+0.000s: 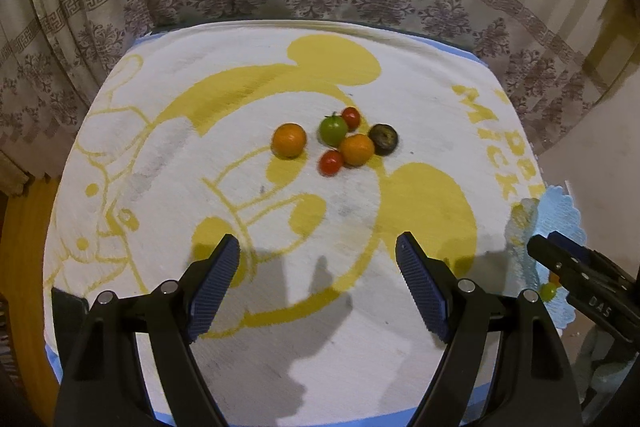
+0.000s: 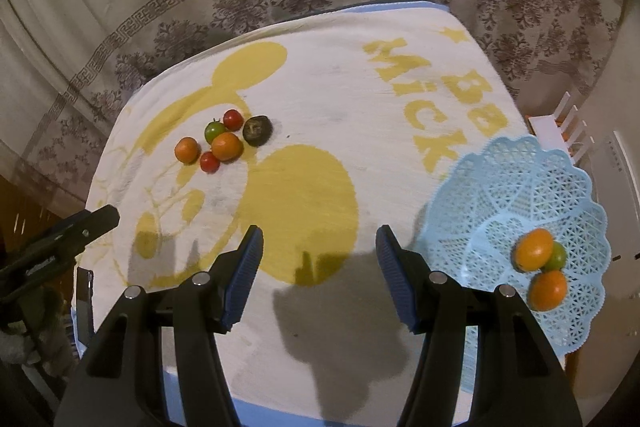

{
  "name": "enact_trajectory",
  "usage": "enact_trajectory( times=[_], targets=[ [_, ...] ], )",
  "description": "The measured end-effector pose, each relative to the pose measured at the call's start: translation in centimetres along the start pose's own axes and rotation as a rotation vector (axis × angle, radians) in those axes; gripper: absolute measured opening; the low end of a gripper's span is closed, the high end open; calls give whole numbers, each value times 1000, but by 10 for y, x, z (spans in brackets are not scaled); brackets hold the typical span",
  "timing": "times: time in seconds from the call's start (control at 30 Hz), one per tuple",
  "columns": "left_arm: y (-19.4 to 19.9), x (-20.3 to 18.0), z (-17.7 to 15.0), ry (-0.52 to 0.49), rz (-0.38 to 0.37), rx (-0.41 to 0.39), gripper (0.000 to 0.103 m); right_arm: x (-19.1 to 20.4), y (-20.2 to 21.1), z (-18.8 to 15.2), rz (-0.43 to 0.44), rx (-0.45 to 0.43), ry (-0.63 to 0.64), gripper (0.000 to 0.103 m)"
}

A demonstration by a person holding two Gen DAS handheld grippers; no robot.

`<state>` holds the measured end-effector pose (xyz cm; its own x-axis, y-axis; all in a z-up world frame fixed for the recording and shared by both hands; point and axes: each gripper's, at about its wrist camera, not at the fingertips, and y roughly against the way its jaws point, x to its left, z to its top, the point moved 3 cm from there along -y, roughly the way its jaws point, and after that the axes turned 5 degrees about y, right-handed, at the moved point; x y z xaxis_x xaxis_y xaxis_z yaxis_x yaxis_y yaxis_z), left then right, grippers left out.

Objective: Organize fruits
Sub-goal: 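Move both open tools back toward the tomato cluster on the towel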

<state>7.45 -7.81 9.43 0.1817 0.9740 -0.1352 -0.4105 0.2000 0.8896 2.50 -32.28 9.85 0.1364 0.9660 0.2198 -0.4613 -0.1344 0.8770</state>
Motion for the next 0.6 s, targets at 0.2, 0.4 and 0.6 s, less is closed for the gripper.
enact_trajectory(
  times=[0.2, 0.4, 0.6],
  targets=[
    [-23, 16, 19, -6, 22, 12, 80, 9, -16, 12, -12, 15, 3, 60],
    [-54, 28, 39, -19, 33, 38, 80, 18, -39, 16, -21, 49, -7, 60],
    [-87, 32, 60, -45, 31, 53, 80, 22, -57, 17, -35, 82, -15, 60]
  ],
)
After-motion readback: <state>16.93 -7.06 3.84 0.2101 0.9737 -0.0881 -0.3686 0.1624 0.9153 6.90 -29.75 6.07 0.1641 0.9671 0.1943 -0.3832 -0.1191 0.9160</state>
